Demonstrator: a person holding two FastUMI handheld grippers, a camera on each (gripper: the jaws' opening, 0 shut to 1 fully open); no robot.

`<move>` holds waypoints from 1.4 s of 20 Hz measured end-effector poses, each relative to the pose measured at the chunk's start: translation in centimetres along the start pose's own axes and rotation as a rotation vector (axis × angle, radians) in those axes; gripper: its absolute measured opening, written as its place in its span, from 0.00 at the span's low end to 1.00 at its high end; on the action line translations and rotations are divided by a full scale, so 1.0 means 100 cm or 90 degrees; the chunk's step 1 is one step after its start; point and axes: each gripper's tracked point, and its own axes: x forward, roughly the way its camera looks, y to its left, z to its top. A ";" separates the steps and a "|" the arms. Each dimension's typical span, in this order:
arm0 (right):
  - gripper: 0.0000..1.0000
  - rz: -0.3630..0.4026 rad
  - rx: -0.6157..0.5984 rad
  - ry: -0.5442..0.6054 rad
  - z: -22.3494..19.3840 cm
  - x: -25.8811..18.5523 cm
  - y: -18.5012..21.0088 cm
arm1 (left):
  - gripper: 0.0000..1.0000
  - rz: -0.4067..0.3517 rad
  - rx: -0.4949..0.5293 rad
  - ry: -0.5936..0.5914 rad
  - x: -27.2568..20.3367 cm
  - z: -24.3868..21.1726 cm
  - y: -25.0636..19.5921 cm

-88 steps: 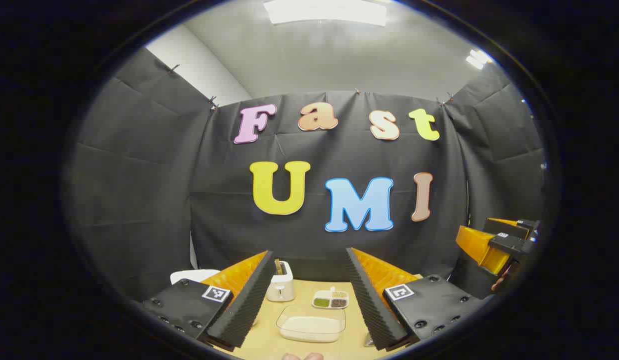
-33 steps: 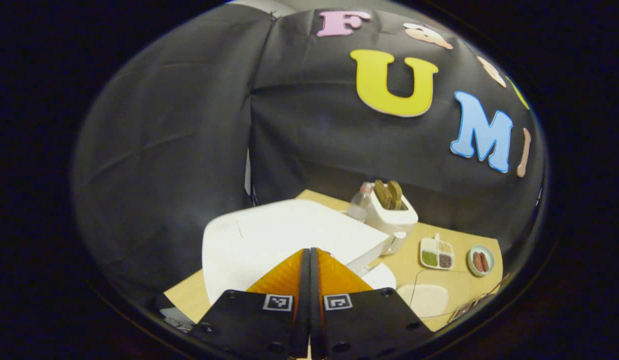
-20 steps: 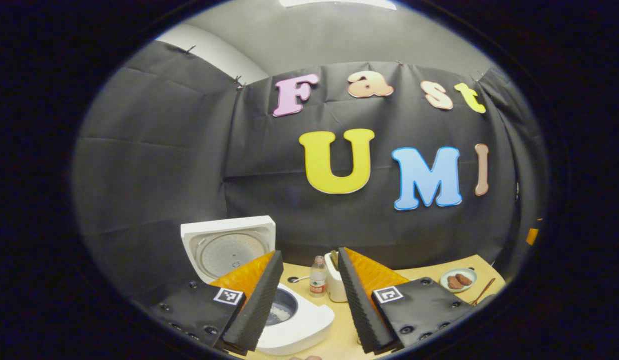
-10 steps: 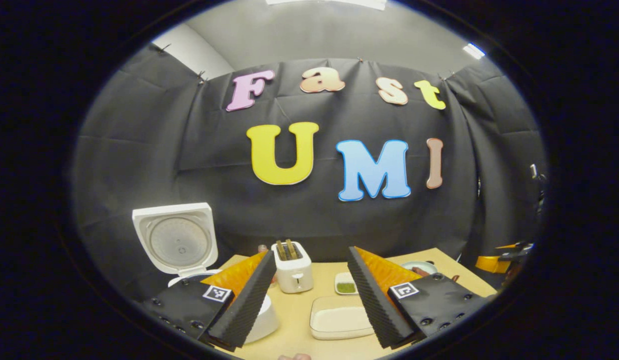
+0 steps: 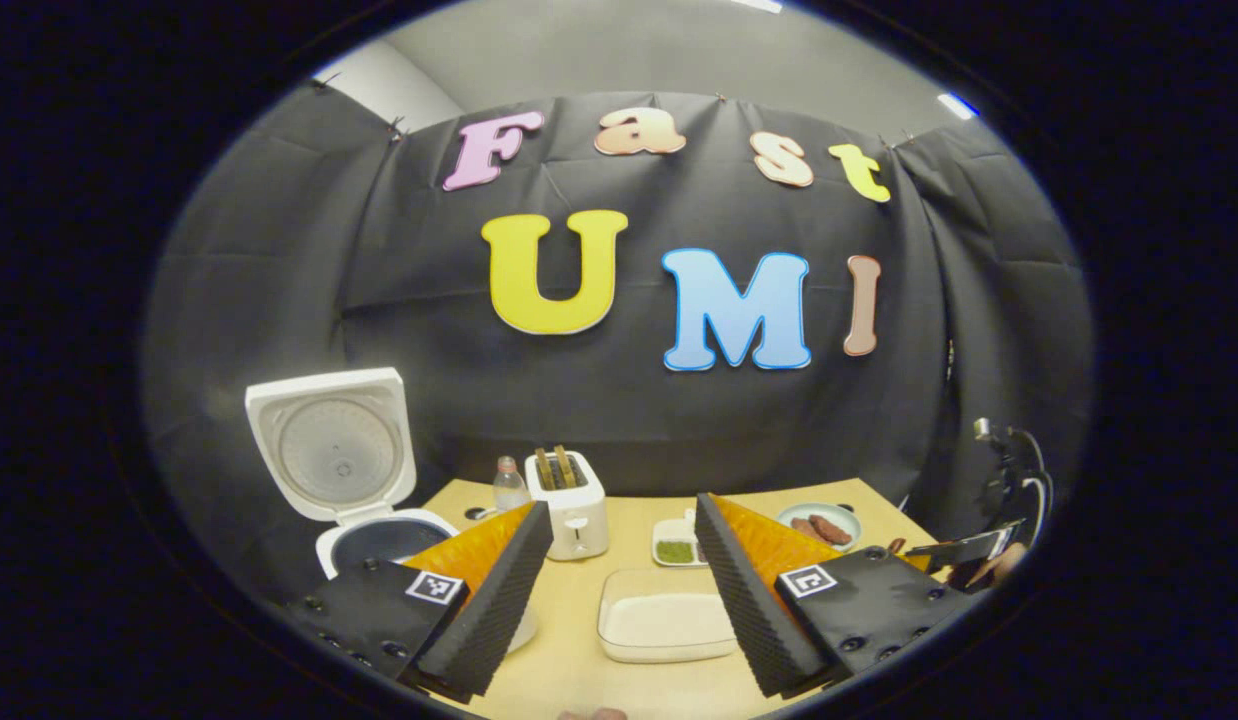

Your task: Close the left gripper, press the button to open the rice cooker; take a wooden spoon from the chopstick holder with the right hand, scoop a spoonful of rice and pour it into the rice cooker, then put the wooden spoon back into the chopstick holder.

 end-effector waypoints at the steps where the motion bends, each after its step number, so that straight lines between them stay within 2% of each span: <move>1: 0.92 0.001 0.014 0.011 -0.002 0.009 -0.001 | 0.99 0.015 0.005 0.013 0.003 -0.007 0.008; 5: 0.77 -0.008 0.038 0.026 0.002 0.028 -0.004 | 0.98 0.043 0.002 0.027 0.002 -0.012 0.023; 6: 0.63 -0.007 0.051 0.030 0.003 0.027 -0.002 | 0.99 0.050 0.007 0.031 0.002 -0.015 0.027; 7: 0.56 0.005 0.065 0.039 0.001 0.026 0.004 | 0.99 0.053 0.009 0.030 0.002 -0.015 0.027; 8: 0.37 0.008 0.078 0.044 0.001 0.023 0.005 | 0.99 0.051 0.008 0.028 0.001 -0.014 0.027; 10: 0.25 0.045 0.095 0.046 0.000 0.018 0.017 | 0.99 0.044 0.011 0.027 0.000 -0.013 0.028; 11: 0.25 0.049 0.095 0.043 0.001 0.011 0.019 | 0.98 0.040 0.012 0.021 -0.002 -0.011 0.027; 13: 0.12 0.036 0.095 0.010 0.005 -0.005 0.022 | 0.97 0.031 0.006 -0.003 -0.006 -0.001 0.027; 14: 0.09 0.028 0.099 -0.008 0.009 -0.013 0.024 | 0.97 0.025 0.001 -0.015 -0.009 0.005 0.027; 21: 0.09 0.034 0.064 -0.134 0.054 -0.090 0.063 | 0.97 -0.036 -0.015 -0.057 -0.025 0.020 0.031; 25: 0.08 0.083 0.044 -0.184 0.081 -0.113 0.120 | 0.97 -0.060 -0.021 -0.075 -0.035 0.031 0.043; 28: 0.08 0.121 0.020 -0.192 0.085 -0.105 0.170 | 0.97 -0.076 -0.034 -0.072 -0.046 0.030 0.051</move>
